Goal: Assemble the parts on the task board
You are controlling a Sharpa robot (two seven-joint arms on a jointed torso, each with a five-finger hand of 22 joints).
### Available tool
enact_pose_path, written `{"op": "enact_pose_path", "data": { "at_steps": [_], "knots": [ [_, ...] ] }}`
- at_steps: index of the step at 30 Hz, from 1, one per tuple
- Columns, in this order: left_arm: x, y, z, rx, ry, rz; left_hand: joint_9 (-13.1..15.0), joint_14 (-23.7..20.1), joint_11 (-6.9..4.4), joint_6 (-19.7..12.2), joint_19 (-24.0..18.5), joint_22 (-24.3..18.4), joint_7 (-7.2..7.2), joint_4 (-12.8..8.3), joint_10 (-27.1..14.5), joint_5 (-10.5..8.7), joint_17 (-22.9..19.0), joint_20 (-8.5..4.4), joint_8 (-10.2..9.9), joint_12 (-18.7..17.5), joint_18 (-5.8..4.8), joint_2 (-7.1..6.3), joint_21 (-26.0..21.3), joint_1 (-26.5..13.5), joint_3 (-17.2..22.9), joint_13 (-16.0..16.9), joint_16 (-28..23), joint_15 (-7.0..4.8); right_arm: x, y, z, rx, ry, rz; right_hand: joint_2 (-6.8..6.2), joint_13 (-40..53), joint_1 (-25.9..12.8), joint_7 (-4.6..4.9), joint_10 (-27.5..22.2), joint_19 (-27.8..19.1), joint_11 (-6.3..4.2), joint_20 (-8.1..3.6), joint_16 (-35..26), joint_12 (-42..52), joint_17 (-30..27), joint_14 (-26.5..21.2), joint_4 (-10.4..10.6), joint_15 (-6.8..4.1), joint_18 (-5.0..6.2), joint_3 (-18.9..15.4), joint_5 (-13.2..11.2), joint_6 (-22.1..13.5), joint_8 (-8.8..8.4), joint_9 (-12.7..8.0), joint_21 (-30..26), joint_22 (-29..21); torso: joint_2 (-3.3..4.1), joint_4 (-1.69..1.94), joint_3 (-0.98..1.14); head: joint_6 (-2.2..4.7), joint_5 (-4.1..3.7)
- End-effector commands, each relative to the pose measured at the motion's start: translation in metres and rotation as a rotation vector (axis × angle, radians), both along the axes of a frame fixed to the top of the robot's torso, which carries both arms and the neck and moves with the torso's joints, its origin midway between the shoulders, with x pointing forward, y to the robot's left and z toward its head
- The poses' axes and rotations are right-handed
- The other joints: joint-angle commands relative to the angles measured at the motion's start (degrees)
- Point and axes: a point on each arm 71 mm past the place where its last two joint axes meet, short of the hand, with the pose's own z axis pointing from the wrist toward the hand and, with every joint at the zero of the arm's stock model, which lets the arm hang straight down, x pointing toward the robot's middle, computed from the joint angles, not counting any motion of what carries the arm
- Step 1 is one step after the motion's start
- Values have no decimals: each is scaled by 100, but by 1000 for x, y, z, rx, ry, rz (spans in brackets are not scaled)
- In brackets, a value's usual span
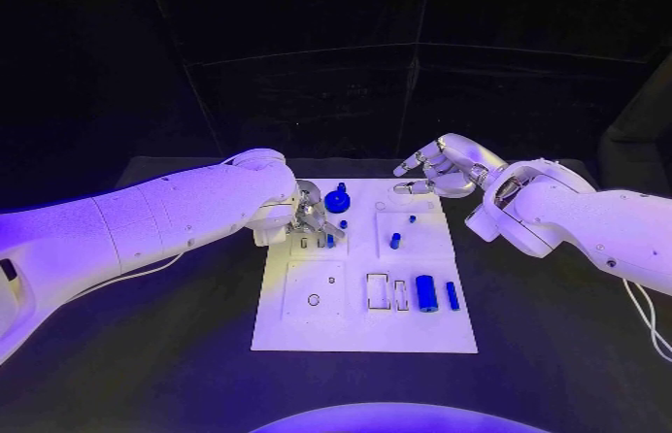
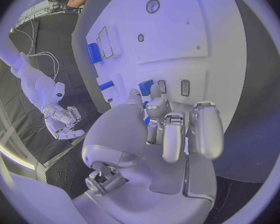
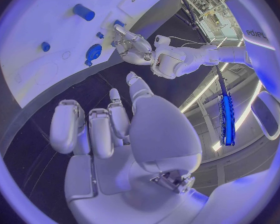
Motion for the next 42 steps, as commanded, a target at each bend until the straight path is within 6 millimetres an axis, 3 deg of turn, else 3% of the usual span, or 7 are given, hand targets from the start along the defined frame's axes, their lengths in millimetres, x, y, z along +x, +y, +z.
{"op": "enact_pose_path", "data": {
  "at_steps": [1, 11, 15, 18, 27, 33, 42],
  "knots": [
    [0, -2, 1, 2, -2, -15, 14, 595, -5, -42, 75, 7, -15, -47, 43, 26, 1509, -12, 25, 30, -88, -11, 22, 77, -2, 2, 18, -51, 0, 1, 1, 0, 4, 7, 41, 219, 0, -8, -27, -41, 6, -18, -35, -23, 118, 270, 2, -43, 96, -27, 35, 28, 26, 2, -35, -5, 3, 0, 0, -5, 4],
    [-1, -3, 2, -7, -3, -23, 89, 595, -80, -206, 41, -4, -93, -710, -26, 75, 1509, -61, 17, -34, -76, 295, 10, 1018, 702, -49, 18, -114, 1, 1, 0, -3, 9, 8, 53, 217, 8, -9, -26, -41, 4, -19, -41, -25, 111, 270, 0, -44, 96, -27, 45, 35, 31, 3, -39, -10, 2, 3, 2, -24, -2],
    [-1, -3, 2, -17, -7, -24, 54, 595, -79, -306, 20, -35, -78, -1002, -107, 404, 1509, -87, -92, -148, -70, 302, -15, 1362, 1227, -127, 18, -127, 2, 1, 0, -4, 10, 7, 58, 216, 17, -10, -26, -39, 3, -20, -42, -25, 113, 271, -5, -45, 96, -26, 52, 37, 33, 3, -40, -9, 0, 2, 3, -30, -1],
    [-1, -3, 3, -28, -15, -21, 55, 595, -45, -319, 9, -38, -17, -1111, -115, 511, 1509, -75, -131, -220, -68, 144, -25, 1327, 1785, -182, 18, -90, 2, 1, 0, -5, 11, 7, 58, 216, 17, -10, -26, -39, 3, -20, -42, -25, 113, 271, -5, -45, 96, -26, 52, 37, 33, 3, -40, -9, 0, 2, 3, -35, -1],
    [-4, 9, 5, -66, -35, 25, 246, 595, -27, -293, 1, -22, -15, -1277, -7, 480, 1509, -32, 10, -214, -61, -744, -48, 344, 4162, -197, 18, -47, 3, 0, 0, -4, 8, 5, 63, 215, 26, -11, -25, -40, 2, -22, -42, -26, 115, 272, -11, -46, 97, -25, 62, 39, 35, 3, -44, -13, 0, 8, 13, -3, -12],
    [-7, 17, 8, -91, -64, 55, 378, 595, -31, -308, 4, -17, -17, -1408, 56, 450, 1509, -34, 140, -154, -60, -962, -63, -58, 4837, -152, 18, -72, 3, -1, -1, -5, 6, 2, 67, 213, 30, -11, -26, -39, 2, -22, -45, -28, 110, 272, -13, -47, 96, -24, 70, 41, 36, 3, -44, -13, -10, 40, 3, -23, 4],
    [-11, 27, 10, -98, -129, 85, 422, 595, -40, -306, 12, -2, -29, -1497, 91, 446, 1509, -39, 184, -118, -63, -1032, -61, -132, 5011, -118, 18, -82, 4, -4, -1, -5, 5, 0, 69, 214, 28, -11, -24, -38, 2, -23, -46, -27, 110, 272, -11, -47, 96, -26, 72, 43, 37, 3, -45, -14, -14, 54, 7, -48, 24]
  ]
}}
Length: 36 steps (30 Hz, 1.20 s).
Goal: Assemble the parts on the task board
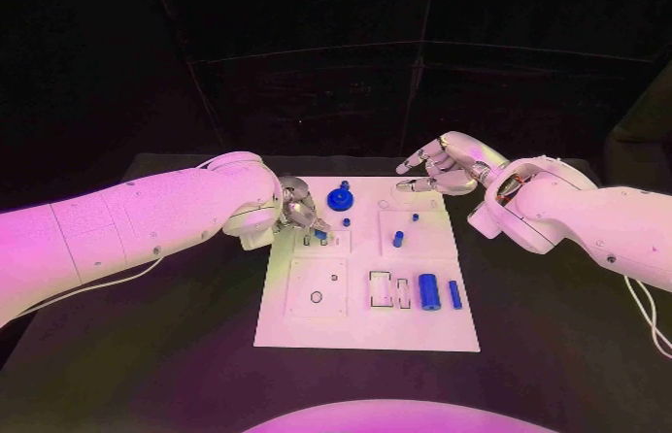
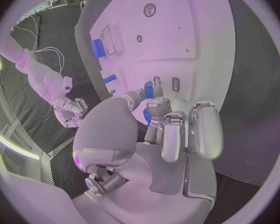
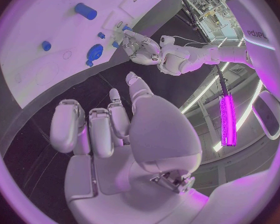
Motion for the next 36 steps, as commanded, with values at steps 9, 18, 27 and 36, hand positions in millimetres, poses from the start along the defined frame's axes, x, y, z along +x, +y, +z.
{"op": "enact_pose_path", "data": {
  "at_steps": [9, 18, 27, 36],
  "knots": [
    [0, -3, -2, 9, -96, 28, 15, 605, -18, -21, 4, 6, -33, -982, 51, -15, 1509, 11, 33, 35, -63, -17, -34, -59, 1024, 16, 18, -11, 0, 0, 1, 4, -2, 8, 41, 213, 0, -11, -25, -18, 1, -2, -22, -27, 107, 293, -12, -27, 96, -26, 23, 43, 39, 4, -19, -4, 11, -23, -1, -1, 46],
    [0, -8, -9, 46, -117, 0, 21, 605, -19, -17, 6, 9, -33, -991, 60, -16, 1509, 9, 40, 43, -63, -22, -33, -73, 1050, 24, 18, -13, 0, 0, 1, 3, -1, 9, 41, 213, 0, -11, -25, -18, 1, -2, -22, -27, 107, 293, -12, -27, 96, -26, 23, 43, 39, 4, -19, -4, 13, -16, -1, -20, 47],
    [-3, -9, -13, 76, -94, -19, 26, 605, -20, -12, 10, 19, -35, -994, 71, -18, 1509, 8, 46, 54, -65, -26, -28, -87, 1065, 36, 18, -13, 0, 1, 1, 3, 1, 12, 41, 213, 0, -11, -25, -18, 1, -2, -22, -27, 107, 293, -12, -27, 96, -26, 23, 43, 39, 4, -19, -4, 11, -21, 0, -33, 52],
    [-4, -5, -15, 96, -76, -21, 30, 605, -21, -9, 11, 22, -36, -998, 74, -20, 1509, 8, 51, 54, -66, -32, -27, -98, 1077, 35, 18, -14, 0, 0, 1, 2, 2, 13, 41, 213, 0, -11, -25, -18, 1, -2, -22, -27, 107, 293, -12, -27, 96, -26, 23, 43, 39, 4, -19, -4, 10, -8, -1, -44, 51]
  ]
}}
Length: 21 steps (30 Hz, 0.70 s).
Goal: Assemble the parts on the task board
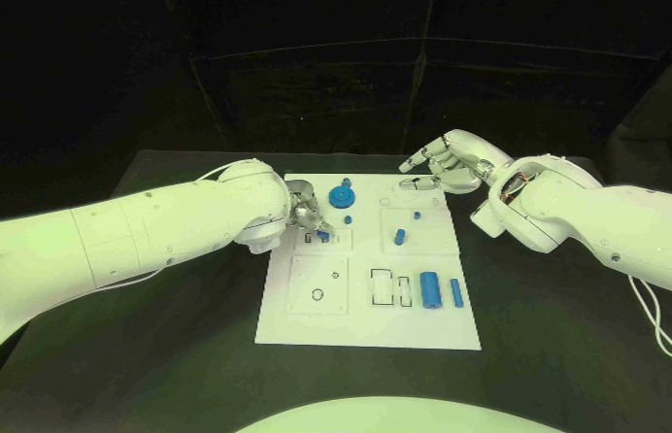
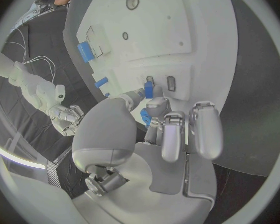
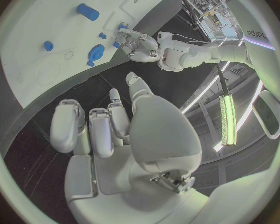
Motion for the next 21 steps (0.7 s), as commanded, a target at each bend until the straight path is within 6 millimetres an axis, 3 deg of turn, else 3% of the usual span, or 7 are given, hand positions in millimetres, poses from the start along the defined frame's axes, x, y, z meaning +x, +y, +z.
{"op": "enact_pose_path", "data": {
  "at_steps": [1, 16, 21],
  "knots": [
    [-1, 2, -1, 33, 14, -11, 11, 605, 3, 4, 12, 12, -27, -880, 50, 21, 1509, 7, 34, 34, -66, 44, -26, 6, 930, 4, 18, -15, 0, 1, 1, 3, -1, 12, 41, 213, 0, -11, -25, -18, 1, -2, -22, -28, 109, 293, -12, -27, 96, -26, 23, 43, 39, 4, -19, -5, -1, 10, -2, -4, -1],
    [-4, 2, -2, 35, 20, -18, 37, 605, -6, 17, 17, 24, -37, -924, 77, 62, 1509, 0, 65, 54, -68, -14, -24, -55, 1005, 24, 18, -23, 0, 1, 1, 2, 1, 13, 51, 213, -10, -11, -21, -13, 1, -4, -22, -26, 115, 296, -5, -28, 94, -35, 29, 47, 43, 4, -20, -1, 1, -1, 4, -34, 6],
    [-3, 2, -3, 33, 18, -14, 49, 605, -9, 32, 16, 20, -44, -912, 81, 59, 1509, -2, 83, 51, -67, -37, -29, -116, 1005, 14, 18, -25, 0, 1, 1, 2, 1, 14, 51, 213, -10, -11, -21, -13, 1, -4, -22, -26, 115, 296, -5, -28, 94, -35, 29, 47, 43, 4, -20, -1, 0, -4, -2, -26, 2]
  ]
}}
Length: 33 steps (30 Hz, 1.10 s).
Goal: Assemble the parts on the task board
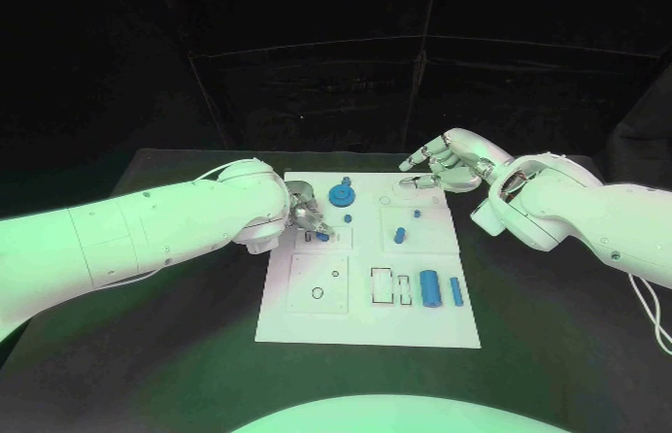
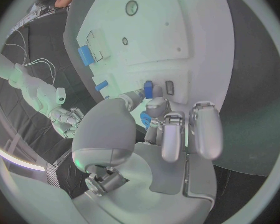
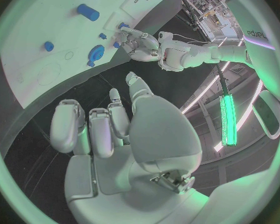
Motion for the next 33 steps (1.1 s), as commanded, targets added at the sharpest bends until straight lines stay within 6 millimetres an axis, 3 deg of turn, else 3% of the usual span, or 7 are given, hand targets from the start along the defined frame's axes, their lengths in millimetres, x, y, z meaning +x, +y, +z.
{"op": "enact_pose_path", "data": {
  "at_steps": [1, 9, 18, 33],
  "knots": [
    [0, 1, -2, 18, 3, 1, 6, 605, -7, 9, 15, -3, -23, -942, 39, 10, 1509, -3, 21, 29, -67, -17, -31, -46, 972, -1, 18, -25, 0, 1, 1, 4, -2, 12, 51, 213, -9, -11, -21, -13, 1, -4, -22, -26, 115, 296, -5, -28, 94, -35, 29, 47, 21, 4, -20, -2, 0, -2, -2, 2, 2],
    [0, 1, -3, 20, 8, -3, 18, 605, -16, 25, 20, 10, -37, -942, 50, 0, 1509, -6, 38, 38, -69, -59, -26, -103, 946, 5, 18, -30, 0, 1, 1, 4, -1, 13, 53, 211, -13, -11, -22, -14, 1, -5, -22, -28, 116, 296, -2, -28, 95, -38, 31, 48, 22, 4, -23, -6, -2, 0, 2, -5, 2],
    [0, -3, -4, 19, 14, -13, 32, 605, -69, 187, 39, 60, -109, -730, 108, -22, 1509, -40, 85, 132, -77, -287, -10, -586, 465, 92, 18, -71, 0, 2, 1, 4, 0, 14, 55, 207, -18, -12, -24, -13, 1, -5, -24, -33, 114, 296, 1, -28, 95, -41, 32, 52, 24, 4, -24, -7, 3, -4, 2, -23, -1],
    [4, -3, -4, 22, 9, -1, 40, 605, -96, 310, 91, 207, -141, -419, 181, -17, 1509, -65, 118, 232, -104, -216, 70, -944, -40, 183, 18, -95, -1, 2, 2, 5, -2, 14, 55, 201, -35, -13, -27, -12, 1, -6, -29, -39, 108, 296, 11, -29, 95, -54, 35, 54, 27, 4, -26, -10, -1, -2, 5, -23, -26]
  ]
}}
